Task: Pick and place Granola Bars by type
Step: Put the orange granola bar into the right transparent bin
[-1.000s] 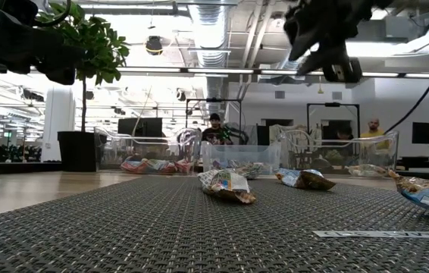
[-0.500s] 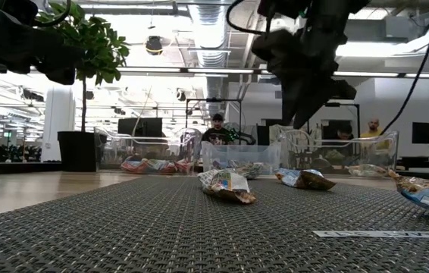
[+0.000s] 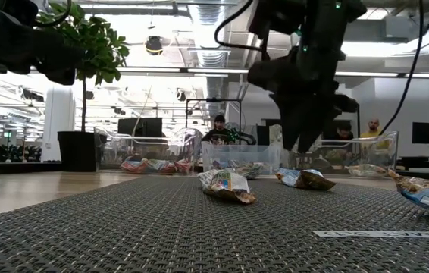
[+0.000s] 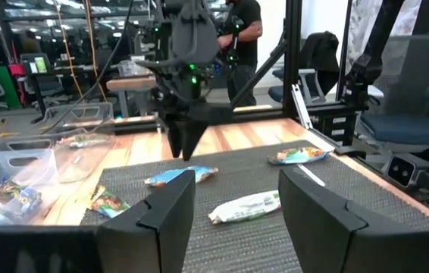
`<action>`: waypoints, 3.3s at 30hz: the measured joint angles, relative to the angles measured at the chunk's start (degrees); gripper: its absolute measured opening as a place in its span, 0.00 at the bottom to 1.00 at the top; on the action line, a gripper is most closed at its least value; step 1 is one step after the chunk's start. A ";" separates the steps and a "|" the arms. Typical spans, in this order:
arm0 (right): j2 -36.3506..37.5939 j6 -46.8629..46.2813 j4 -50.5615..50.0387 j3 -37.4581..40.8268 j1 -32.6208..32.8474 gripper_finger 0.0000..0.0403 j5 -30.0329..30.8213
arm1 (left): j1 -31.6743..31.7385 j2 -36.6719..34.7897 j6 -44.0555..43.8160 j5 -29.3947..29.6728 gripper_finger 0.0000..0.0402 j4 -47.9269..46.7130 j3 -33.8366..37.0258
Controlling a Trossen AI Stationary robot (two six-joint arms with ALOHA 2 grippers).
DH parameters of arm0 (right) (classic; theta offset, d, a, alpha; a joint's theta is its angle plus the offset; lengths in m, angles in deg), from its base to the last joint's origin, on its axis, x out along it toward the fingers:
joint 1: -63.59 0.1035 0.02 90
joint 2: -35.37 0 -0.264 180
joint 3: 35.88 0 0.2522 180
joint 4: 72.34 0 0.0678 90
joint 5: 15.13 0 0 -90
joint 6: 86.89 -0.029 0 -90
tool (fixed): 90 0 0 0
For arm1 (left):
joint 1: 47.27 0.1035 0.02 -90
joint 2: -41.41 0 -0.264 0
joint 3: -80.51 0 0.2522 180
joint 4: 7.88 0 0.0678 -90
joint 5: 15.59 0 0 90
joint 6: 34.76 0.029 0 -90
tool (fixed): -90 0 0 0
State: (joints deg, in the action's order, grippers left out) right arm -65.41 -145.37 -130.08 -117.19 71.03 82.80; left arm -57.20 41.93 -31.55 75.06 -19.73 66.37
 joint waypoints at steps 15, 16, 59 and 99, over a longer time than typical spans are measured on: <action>-3.37 -4.62 0.19 0.00 -0.63 0.62 -0.36 | 0.00 0.98 -0.02 0.01 0.46 0.01 -0.01; -3.94 -4.61 0.14 0.12 -0.81 0.62 -0.46 | 0.00 0.98 -0.02 0.01 0.46 0.01 0.01; -7.84 4.57 4.00 -6.14 -3.00 0.15 -3.36 | 0.00 3.14 0.00 0.04 0.46 0.03 0.00; 22.12 19.65 4.79 -6.32 -12.69 0.15 1.13 | 0.00 3.14 0.00 0.01 0.46 0.03 -0.01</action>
State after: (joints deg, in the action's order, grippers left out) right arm -43.28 -125.73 -125.30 -123.50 58.34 83.93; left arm -57.20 45.07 -31.55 75.08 -19.70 66.36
